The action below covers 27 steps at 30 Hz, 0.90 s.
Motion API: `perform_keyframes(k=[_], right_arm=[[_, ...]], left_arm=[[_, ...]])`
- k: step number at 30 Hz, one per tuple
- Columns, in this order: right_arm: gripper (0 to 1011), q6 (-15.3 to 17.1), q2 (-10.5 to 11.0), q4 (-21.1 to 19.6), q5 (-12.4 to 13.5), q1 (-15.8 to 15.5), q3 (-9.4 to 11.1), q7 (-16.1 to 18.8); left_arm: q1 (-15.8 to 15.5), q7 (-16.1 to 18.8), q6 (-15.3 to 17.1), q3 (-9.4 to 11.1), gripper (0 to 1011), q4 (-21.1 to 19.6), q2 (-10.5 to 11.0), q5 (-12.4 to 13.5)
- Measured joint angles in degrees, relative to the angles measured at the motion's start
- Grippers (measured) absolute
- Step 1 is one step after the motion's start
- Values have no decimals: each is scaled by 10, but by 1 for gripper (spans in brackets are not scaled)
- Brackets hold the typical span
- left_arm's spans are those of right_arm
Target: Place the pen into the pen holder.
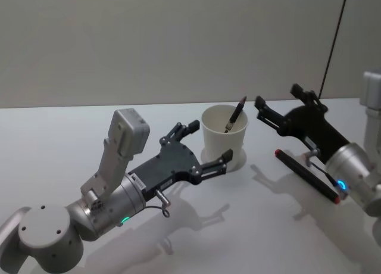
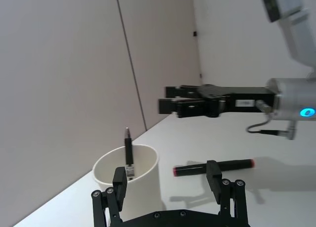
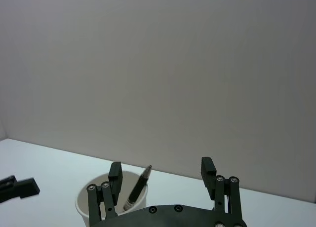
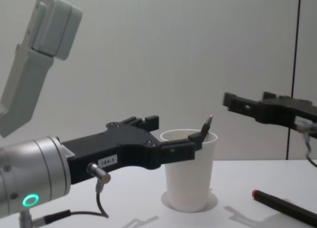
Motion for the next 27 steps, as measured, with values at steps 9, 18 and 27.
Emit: perform_keyframes(k=[9,18,27], right_arm=[[1002,11,14,-45,-29,-47,16,-38],[1001,22,29,-90,-58,-94,32,-77],[1002,26,34,-106,-68,-110,38,-90]], left_arm=[[-10,69,8,12,1001,-2,-1,19],[-19,137,15,25,1001,-4,-1,37],[-29,207,24,37,1001,-6,-2,56]])
